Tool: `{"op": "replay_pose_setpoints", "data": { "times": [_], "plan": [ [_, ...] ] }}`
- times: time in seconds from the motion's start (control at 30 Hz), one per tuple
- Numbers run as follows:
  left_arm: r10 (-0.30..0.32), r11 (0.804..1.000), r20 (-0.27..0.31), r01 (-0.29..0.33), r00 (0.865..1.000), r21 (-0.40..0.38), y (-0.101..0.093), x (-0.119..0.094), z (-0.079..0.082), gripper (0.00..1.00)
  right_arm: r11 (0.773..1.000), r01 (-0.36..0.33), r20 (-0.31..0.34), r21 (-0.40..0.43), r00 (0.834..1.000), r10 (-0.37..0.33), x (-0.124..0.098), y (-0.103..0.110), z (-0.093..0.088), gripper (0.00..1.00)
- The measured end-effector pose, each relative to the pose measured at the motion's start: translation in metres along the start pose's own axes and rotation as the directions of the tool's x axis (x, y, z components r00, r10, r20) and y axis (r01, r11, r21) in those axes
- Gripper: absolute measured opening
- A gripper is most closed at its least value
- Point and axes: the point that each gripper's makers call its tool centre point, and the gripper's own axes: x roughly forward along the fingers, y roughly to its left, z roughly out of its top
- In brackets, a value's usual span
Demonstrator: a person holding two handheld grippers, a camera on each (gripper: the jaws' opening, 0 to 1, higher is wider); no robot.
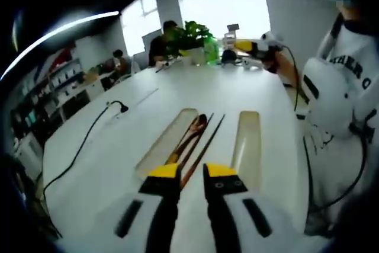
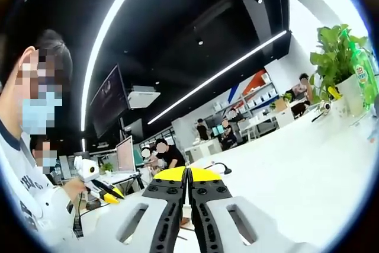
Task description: Arrange the utensils inside the cutlery case until each visible utensil rests in its matching compartment.
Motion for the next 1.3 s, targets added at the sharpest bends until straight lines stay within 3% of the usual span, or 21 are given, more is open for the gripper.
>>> {"op": "replay_pose_setpoints", "data": {
  "times": [0.27, 0.53, 0.7, 1.3],
  "plan": [
    [-0.020, 0.997, -0.095, 0.027, 0.995, 0.071, -0.001, 0.008, -0.009, 0.16, 1.000, 0.005, -0.004, 0.008, 1.000, -0.005, -0.003, -0.002, -0.002, 0.00],
    [-0.077, 0.988, -0.184, 0.100, 0.980, 0.116, -0.006, 0.019, -0.018, 0.16, 1.000, -0.007, -0.010, 0.008, 1.000, 0.007, -0.002, 0.001, -0.006, 0.00],
    [-0.080, 0.982, -0.227, 0.116, 0.971, 0.151, 0.000, 0.028, -0.025, 0.18, 1.000, -0.007, -0.017, 0.008, 1.000, 0.007, -0.004, 0.001, -0.008, 0.00],
    [-0.135, 0.972, -0.334, 0.190, 0.933, 0.136, 0.003, 0.047, -0.045, 0.17, 1.000, -0.006, -0.020, 0.019, 1.000, 0.006, -0.007, -0.001, -0.012, 0.00]
  ]
}}
